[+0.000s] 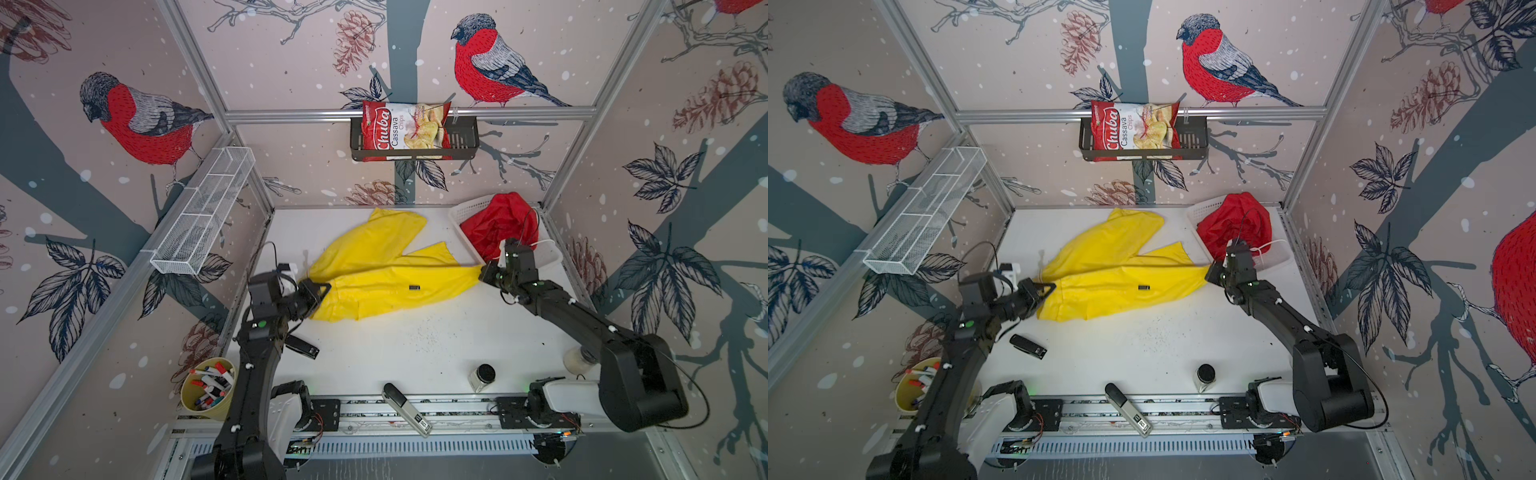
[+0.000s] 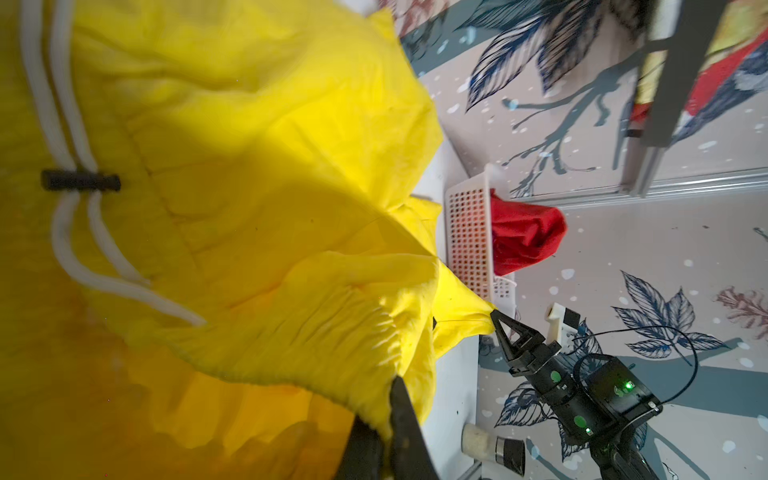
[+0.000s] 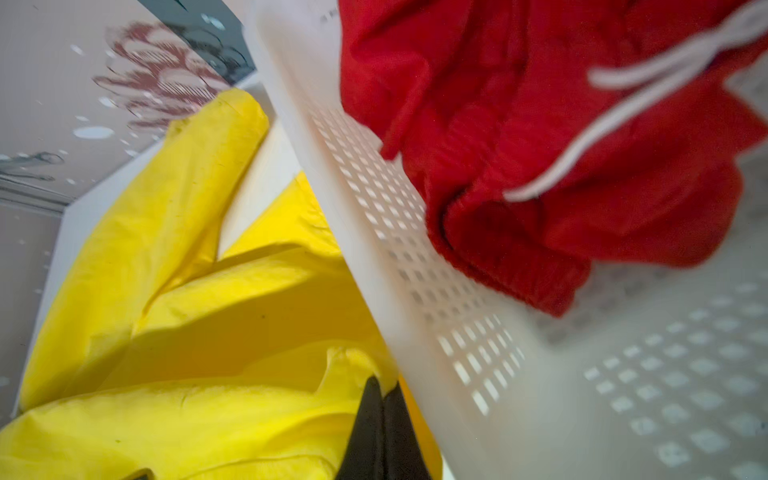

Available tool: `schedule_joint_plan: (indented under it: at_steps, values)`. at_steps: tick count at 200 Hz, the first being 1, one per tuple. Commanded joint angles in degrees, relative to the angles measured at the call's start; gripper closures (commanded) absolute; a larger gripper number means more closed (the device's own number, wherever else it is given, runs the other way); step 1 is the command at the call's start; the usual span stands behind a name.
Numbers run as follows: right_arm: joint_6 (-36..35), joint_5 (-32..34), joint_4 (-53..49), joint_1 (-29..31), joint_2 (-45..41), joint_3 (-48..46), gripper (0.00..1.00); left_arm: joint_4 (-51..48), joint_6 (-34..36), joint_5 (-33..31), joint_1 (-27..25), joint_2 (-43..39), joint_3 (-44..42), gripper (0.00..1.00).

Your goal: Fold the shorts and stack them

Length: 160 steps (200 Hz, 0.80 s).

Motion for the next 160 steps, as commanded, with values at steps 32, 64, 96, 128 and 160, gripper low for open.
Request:
schedule_joint_plan:
  at_steps: [32, 64, 96, 128, 160]
  values:
    - [-0.39, 7.66, -5.61, 0.58, -0.06, -0.71, 1.00, -5.59, -3.38, 0.63, -2.15, -9.29, -12.41, 1.00]
    - [0.38, 9.83, -8.02, 0.05, -1.47, -2.18, 0.85, -12.02, -4.64, 1.22, -4.78, -16.44, -16.65, 0.82]
    - [0.87, 9.64, -9.74, 0.05, -2.66, -3.64, 0.64, -19.45, -4.29, 1.93, -5.19, -22.86, -16.15, 0.70]
    - [1.23, 8.54, -9.60, 0.32, -3.55, -4.55, 0.48, -23.85, -2.12, -0.99, -5.98, -23.91, -14.08, 0.32]
    - [1.83, 8.09, -9.06, 0.90, -2.91, -4.72, 0.47, -25.36, -1.21, -2.38, -6.52, -23.01, -12.54, 0.22]
